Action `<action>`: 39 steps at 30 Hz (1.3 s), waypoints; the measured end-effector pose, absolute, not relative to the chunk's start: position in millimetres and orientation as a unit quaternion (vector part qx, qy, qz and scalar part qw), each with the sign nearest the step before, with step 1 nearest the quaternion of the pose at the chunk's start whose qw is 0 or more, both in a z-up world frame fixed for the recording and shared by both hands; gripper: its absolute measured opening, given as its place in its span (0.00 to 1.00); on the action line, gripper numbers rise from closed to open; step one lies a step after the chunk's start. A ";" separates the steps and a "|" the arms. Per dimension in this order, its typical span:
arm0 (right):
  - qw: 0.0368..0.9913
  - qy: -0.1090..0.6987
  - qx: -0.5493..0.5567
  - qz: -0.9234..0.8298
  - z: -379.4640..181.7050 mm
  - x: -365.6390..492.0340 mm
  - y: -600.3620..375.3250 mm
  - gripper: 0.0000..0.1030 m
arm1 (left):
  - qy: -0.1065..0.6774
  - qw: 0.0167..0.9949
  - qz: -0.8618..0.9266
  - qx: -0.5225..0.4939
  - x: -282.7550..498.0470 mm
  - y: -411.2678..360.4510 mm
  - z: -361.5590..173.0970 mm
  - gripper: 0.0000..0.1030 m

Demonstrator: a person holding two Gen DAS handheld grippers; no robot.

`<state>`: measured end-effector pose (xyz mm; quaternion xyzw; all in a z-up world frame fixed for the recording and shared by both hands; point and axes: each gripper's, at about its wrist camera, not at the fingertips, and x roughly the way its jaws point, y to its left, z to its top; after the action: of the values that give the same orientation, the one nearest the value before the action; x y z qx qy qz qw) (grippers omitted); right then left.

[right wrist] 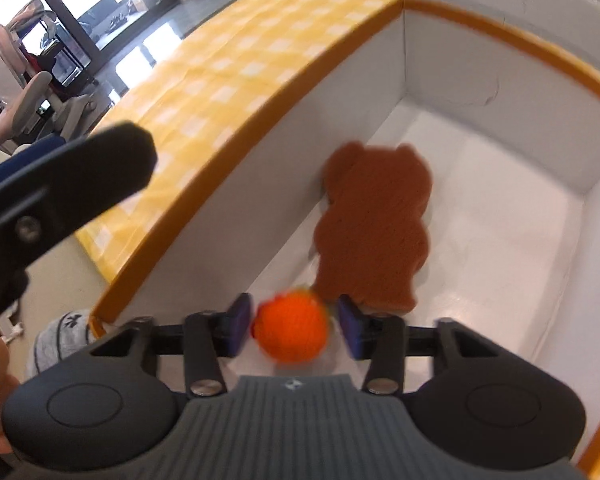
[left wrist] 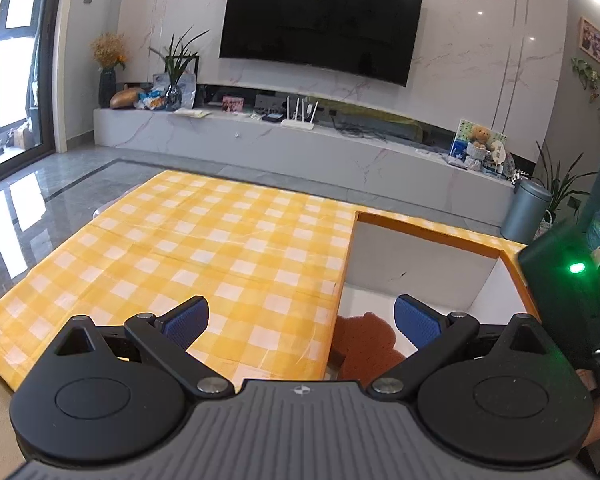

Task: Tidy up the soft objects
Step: 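Lower the right tool into the white box and open it, dropping the ball, then move both tools back over the pile of soft items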

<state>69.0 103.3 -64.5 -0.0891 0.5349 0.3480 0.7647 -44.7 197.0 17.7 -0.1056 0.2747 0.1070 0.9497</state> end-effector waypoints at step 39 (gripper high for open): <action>0.781 0.515 -0.145 0.321 -74.2 100.4 119.0 0.24 | 0.266 0.946 0.139 -0.121 -47.4 209.6 21.6 1.00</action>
<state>100.4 119.0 -74.2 -0.1453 0.5150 0.3214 0.7812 -47.4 209.6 21.6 -0.1212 0.2660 0.1389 0.9462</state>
